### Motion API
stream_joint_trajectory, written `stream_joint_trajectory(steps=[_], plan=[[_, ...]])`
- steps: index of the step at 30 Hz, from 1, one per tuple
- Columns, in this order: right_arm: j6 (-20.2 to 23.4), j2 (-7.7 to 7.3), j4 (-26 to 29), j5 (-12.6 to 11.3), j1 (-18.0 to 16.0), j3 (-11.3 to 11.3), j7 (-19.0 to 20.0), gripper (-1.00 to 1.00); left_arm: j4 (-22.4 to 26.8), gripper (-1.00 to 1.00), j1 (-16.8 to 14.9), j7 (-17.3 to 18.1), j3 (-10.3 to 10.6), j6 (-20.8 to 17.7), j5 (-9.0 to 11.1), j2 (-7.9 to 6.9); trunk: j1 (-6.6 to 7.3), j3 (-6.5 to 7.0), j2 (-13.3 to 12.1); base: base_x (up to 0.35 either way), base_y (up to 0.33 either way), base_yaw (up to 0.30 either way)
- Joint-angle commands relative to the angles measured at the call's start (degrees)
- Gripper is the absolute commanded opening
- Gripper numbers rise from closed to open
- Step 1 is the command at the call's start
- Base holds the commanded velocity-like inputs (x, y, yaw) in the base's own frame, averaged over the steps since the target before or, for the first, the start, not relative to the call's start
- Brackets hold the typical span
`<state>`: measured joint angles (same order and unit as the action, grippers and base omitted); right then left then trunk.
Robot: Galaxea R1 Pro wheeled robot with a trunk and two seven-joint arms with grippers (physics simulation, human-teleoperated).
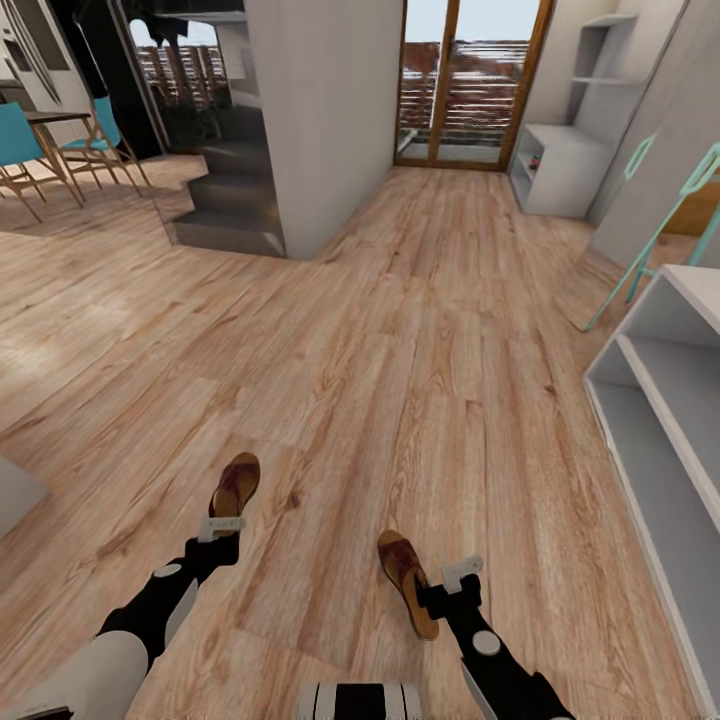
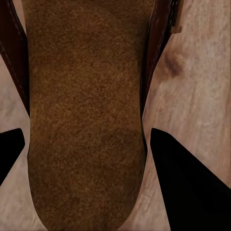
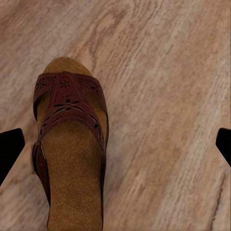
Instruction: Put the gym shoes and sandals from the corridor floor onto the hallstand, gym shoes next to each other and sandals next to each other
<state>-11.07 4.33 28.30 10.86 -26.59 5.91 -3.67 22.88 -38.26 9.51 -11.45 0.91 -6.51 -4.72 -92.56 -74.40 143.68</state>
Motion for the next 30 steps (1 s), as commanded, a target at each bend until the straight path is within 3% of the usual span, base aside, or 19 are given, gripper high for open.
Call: stream_joint_trajectory(steps=[1, 12, 18, 19, 23, 26, 30], plan=[[-0.76, -0.01, -0.3, 0.55, -0.03, 0.1, -0.38, 1.0, 0.11, -1.0, -0.05, 0.42, -0.5, 0.09, -0.7, 0.05, -0.01, -0.26, 0.03, 0.0, 0.0, 0.0], [-1.97, -0.2, -0.77, 0.5, -0.04, -0.21, -0.37, 1.0, 0.77, -1.0, -0.92, 1.7, -0.32, -0.26, -0.64, 0.27, -0.29, -2.7, 0.18, 0.0, 0.0, 0.0], [-2.02, -0.27, -0.85, 0.41, -0.03, -0.21, -0.37, 1.0, 2.68, -1.0, -1.17, 2.58, -0.29, -2.33, -0.62, 0.39, -0.45, -4.03, 0.26, 0.0, 0.0, 0.0], [-2.02, -0.28, -0.86, 0.39, -0.04, -0.21, -0.37, 1.0, 5.61, -1.0, -1.19, 2.84, -0.34, -3.15, -0.57, 0.61, -0.47, -4.25, 0.27, 0.0, 0.0, 0.0], [-2.02, -0.31, -0.87, 0.39, -0.04, -0.19, -0.37, 1.0, 9.6, -1.0, -0.95, 2.93, -0.33, -6.27, -0.59, 1.25, -0.58, -5.14, 0.32, 0.0, 0.0, 0.0], [-1.98, -0.29, -0.87, 0.39, -0.04, -0.17, -0.37, 1.0, 15.57, -1.0, -0.55, 3.04, -0.28, -11.49, -0.55, 1.83, -0.66, -5.85, 0.36, 0.0, 0.0, 0.0], [-1.95, -0.29, -0.87, 0.39, -0.04, -0.19, -0.37, 1.0, 17.22, -1.0, -0.41, 3.05, -0.26, -12.36, -0.65, 2.15, -0.76, -7.0, 0.42, 0.0, 0.0, 0.0]])
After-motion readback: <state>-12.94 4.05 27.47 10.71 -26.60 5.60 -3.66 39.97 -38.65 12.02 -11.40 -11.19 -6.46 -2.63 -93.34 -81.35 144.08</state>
